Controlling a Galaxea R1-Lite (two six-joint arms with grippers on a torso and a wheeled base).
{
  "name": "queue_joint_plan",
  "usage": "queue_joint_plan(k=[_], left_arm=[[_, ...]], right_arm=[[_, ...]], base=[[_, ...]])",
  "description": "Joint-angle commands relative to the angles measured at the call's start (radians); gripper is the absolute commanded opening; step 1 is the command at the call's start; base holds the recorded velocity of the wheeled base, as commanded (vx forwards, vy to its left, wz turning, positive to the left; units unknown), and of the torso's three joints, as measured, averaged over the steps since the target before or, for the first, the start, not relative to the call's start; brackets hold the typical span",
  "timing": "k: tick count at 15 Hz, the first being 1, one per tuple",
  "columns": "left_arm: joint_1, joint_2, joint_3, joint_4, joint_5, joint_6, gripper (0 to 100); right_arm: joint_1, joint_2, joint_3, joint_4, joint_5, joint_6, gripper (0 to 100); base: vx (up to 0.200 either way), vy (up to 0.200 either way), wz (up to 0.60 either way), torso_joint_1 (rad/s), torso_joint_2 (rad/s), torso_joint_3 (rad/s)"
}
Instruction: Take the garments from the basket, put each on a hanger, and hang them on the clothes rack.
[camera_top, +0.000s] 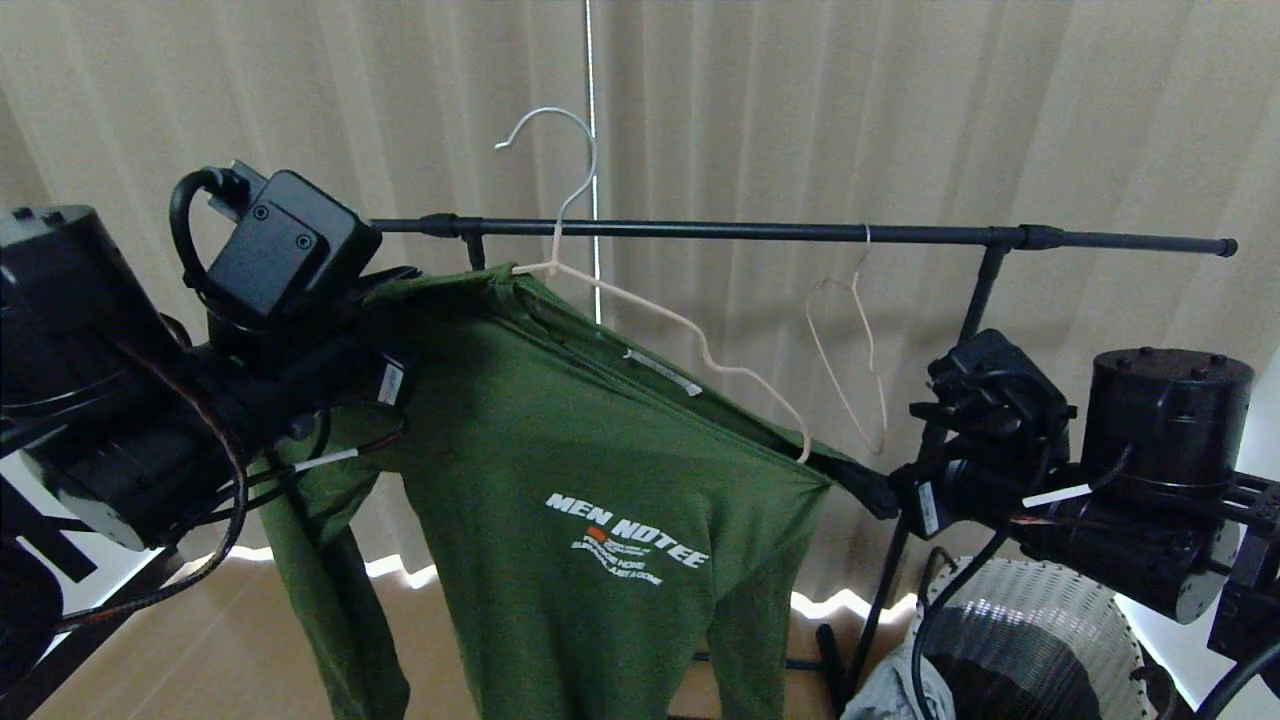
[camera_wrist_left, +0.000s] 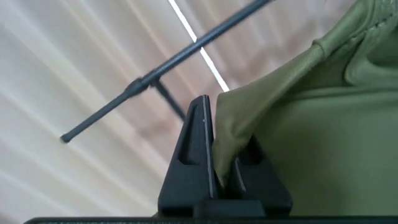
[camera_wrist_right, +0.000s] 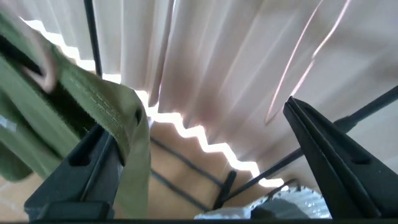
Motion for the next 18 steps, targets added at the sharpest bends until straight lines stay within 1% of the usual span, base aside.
queue_joint_plan(k=[1,3,4,7,9,12,14,16,18], left_arm=[[0.020,0.001,0.050,0.001,0.001,0.024,0],[0.020,0.001,0.063,0.001,0.001,0.025,0],[0.020,0.003,0.067,0.001,0.003,0.025,0],[0.016,0.014,0.070,0.001,0.005,0.019,0],[0.016,0.014,0.067,0.001,0.011,0.013,0],[0.014,0.021,0.067,-0.001,0.020,-0.030,0],[0.013,0.021,0.068,-0.001,0.020,-0.050,0],[0.013,0.026,0.065,-0.001,0.020,-0.075,0],[0.006,0.030,0.065,-0.001,0.020,-0.107,0]], right_arm=[[0.002,-0.034,-0.038,0.033,0.004,0.001,100],[0.014,-0.067,-0.086,0.118,0.011,0.006,100],[0.040,-0.075,-0.114,0.153,0.013,0.007,100],[0.109,-0.080,-0.158,0.213,0.013,0.012,100],[0.140,-0.080,-0.186,0.247,0.013,0.011,100],[0.187,-0.069,-0.264,0.274,0.013,0.006,100],[0.227,-0.087,-0.307,0.343,0.011,-0.005,100],[0.261,-0.109,-0.344,0.421,0.011,-0.040,100],[0.284,-0.110,-0.365,0.449,0.011,-0.060,100]], base=[[0.000,0.000,0.00,0.000,0.00,0.000],[0.000,0.000,0.00,0.000,0.00,0.000],[0.000,0.000,0.00,0.000,0.00,0.000],[0.000,0.000,0.00,0.000,0.00,0.000],[0.000,0.000,0.00,0.000,0.00,0.000],[0.000,0.000,0.00,0.000,0.00,0.000],[0.000,0.000,0.00,0.000,0.00,0.000],[0.000,0.000,0.00,0.000,0.00,0.000],[0.000,0.000,0.00,0.000,0.00,0.000]])
